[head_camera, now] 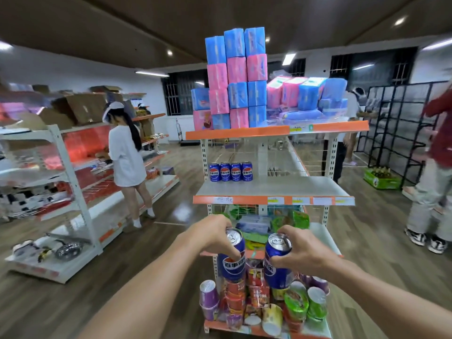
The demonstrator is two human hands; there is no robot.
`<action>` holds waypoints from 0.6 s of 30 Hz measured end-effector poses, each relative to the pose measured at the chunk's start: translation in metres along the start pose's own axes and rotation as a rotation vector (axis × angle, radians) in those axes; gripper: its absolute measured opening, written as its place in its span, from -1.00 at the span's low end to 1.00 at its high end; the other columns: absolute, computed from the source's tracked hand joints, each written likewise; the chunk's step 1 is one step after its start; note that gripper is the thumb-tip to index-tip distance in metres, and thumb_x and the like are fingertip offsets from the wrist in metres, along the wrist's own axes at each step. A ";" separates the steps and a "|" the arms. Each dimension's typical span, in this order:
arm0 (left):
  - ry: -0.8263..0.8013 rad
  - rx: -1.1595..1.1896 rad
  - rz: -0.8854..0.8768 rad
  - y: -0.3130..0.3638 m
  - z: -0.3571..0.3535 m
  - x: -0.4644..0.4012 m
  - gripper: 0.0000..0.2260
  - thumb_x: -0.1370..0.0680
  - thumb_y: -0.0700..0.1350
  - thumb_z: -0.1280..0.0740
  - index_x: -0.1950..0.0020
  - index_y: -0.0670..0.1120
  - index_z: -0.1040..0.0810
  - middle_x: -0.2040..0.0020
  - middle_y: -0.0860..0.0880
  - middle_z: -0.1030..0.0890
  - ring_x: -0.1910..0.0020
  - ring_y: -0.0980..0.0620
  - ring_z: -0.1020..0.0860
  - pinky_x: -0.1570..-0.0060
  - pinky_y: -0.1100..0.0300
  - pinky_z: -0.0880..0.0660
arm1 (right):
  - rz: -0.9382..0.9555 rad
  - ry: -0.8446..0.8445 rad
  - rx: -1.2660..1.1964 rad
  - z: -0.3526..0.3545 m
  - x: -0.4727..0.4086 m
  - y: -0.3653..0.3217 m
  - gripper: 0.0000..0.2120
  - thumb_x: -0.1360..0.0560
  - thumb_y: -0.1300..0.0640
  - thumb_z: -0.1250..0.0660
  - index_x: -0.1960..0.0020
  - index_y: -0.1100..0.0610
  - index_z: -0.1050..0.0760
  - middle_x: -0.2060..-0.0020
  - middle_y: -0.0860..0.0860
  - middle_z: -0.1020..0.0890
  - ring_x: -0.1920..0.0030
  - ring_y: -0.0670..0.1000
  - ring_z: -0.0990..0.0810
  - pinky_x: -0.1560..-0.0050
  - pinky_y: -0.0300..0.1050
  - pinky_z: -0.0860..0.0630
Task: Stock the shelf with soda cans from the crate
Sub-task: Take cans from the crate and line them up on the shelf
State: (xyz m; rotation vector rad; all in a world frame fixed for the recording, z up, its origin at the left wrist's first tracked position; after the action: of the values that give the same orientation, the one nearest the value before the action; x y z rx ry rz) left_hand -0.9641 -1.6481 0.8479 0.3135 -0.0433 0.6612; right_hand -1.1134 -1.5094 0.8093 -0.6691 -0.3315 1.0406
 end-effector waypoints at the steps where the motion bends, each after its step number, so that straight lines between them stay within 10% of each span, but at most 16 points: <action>1: 0.007 0.003 -0.008 -0.007 0.005 -0.006 -0.53 -0.28 0.11 -0.55 -0.11 -0.03 -0.59 -0.02 0.02 -0.67 0.04 0.03 -0.65 0.07 0.05 -0.66 | -0.006 0.007 0.004 -0.003 -0.008 -0.003 -0.58 -0.22 -0.05 -0.53 0.00 0.00 -0.49 0.17 -0.09 -0.65 0.19 -0.12 -0.62 0.30 -0.26 -0.55; 18: 0.010 0.114 -0.036 -0.096 0.051 -0.132 -0.50 -0.24 0.12 -0.57 -0.13 0.04 -0.62 -0.03 0.06 -0.70 0.07 0.12 -0.67 0.12 0.12 -0.68 | -0.048 0.080 -0.051 -0.013 -0.169 -0.010 -0.54 -0.23 0.00 -0.54 -0.08 -0.02 -0.50 0.07 -0.08 -0.66 0.09 -0.11 -0.63 0.24 -0.19 -0.63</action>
State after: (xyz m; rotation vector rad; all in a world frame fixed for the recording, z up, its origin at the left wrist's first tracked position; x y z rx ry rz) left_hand -1.0073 -1.8134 0.8517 0.4203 0.0095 0.6305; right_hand -1.1810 -1.6655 0.8154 -0.7430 -0.3038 0.9594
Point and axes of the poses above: each hand's wrist, its own x-axis away from the middle knuckle, its own z-axis out of the back of the hand, y = z × x, the point moved 8 cm from there along -x, towards the middle knuckle
